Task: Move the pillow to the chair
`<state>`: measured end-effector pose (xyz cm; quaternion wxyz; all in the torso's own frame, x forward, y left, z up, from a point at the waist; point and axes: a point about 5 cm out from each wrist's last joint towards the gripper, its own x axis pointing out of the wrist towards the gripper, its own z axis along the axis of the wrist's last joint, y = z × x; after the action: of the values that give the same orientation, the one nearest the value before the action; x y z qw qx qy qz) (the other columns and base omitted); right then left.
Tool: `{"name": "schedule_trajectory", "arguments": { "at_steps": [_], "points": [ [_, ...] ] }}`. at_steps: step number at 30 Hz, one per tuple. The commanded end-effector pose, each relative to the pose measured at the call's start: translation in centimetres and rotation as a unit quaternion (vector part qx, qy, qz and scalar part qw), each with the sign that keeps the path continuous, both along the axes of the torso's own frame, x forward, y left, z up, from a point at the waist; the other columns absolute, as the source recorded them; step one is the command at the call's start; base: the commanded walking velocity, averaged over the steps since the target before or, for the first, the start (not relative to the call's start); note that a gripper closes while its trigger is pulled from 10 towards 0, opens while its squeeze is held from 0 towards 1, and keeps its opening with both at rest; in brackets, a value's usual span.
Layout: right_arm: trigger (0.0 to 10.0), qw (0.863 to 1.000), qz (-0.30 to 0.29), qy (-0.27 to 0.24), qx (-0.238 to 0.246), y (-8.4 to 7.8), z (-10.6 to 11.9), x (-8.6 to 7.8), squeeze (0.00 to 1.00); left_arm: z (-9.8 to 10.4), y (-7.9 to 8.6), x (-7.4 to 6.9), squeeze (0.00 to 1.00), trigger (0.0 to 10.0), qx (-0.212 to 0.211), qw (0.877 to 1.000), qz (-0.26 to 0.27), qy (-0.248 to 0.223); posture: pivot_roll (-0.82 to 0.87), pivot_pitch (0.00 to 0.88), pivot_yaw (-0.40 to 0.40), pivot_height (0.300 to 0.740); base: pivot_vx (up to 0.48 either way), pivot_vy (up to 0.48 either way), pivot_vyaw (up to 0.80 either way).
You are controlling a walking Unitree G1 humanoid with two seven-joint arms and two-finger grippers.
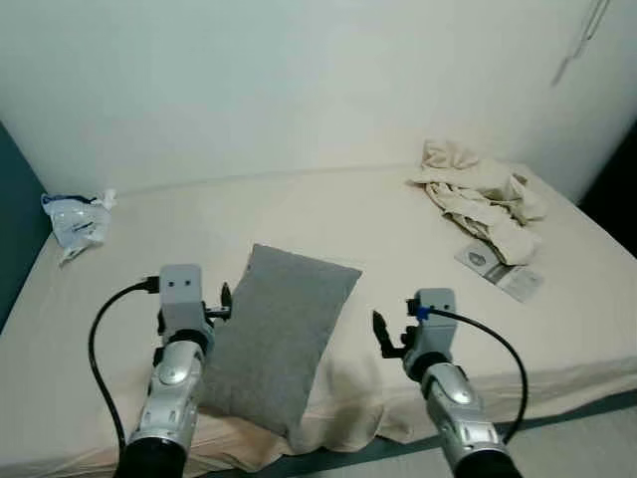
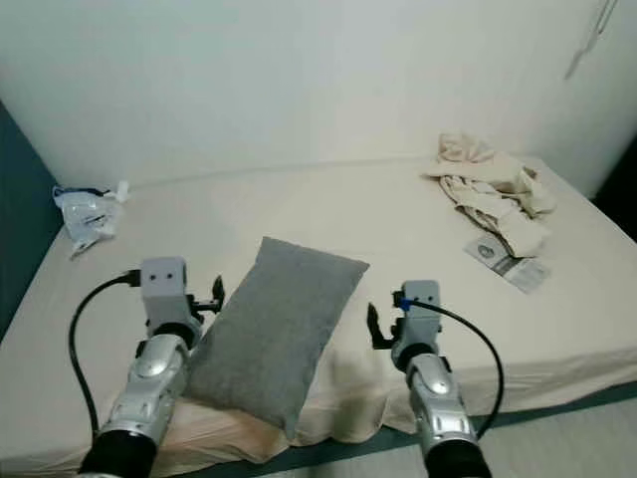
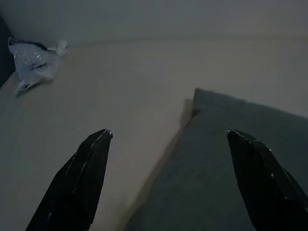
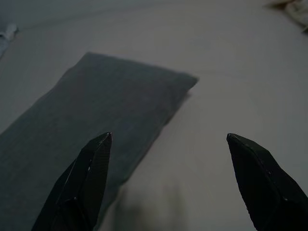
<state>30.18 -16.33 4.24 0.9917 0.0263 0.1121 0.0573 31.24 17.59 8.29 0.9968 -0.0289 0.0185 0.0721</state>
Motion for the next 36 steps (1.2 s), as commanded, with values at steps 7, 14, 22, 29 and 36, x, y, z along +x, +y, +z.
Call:
{"name": "schedule_trajectory", "arguments": {
  "at_steps": [7,14,22,29,36],
  "points": [
    [10.0,1.000,-0.005,0.001,-0.002,-0.3,-0.1,0.0,0.00,0.3,0.1,0.2,0.00,10.0,0.015,1.000,-0.006,-0.003,-0.01,0.069,0.036,0.740,0.000,-0.386,0.00],
    [10.0,1.000,-0.001,0.003,0.002,-0.4,-0.6,-0.7,0.00,-0.2,-0.2,-0.2,0.00,10.0,-0.002,1.000,0.006,0.007,-0.01,0.073,0.038,0.740,0.000,0.000,0.00],
    [10.0,0.999,0.032,0.006,0.000,0.8,-0.3,0.1,0.00,-2.3,-0.5,0.2,0.00,10.0,-0.042,0.995,0.033,0.090,-0.01,0.076,0.025,0.740,0.000,0.000,0.00],
    [10.0,0.999,0.047,-0.001,-0.011,1.3,0.4,1.0,0.00,-3.4,-1.8,-0.5,0.00,10.0,0.010,0.994,0.016,0.110,0.01,0.043,0.013,0.740,0.000,0.000,0.00],
    [10.0,0.999,0.042,-0.006,-0.031,1.4,0.6,1.5,0.00,-3.4,-1.6,0.3,0.00,10.0,0.038,0.991,0.019,0.124,0.01,0.054,0.010,0.740,0.000,0.000,0.00]
  ]
}}
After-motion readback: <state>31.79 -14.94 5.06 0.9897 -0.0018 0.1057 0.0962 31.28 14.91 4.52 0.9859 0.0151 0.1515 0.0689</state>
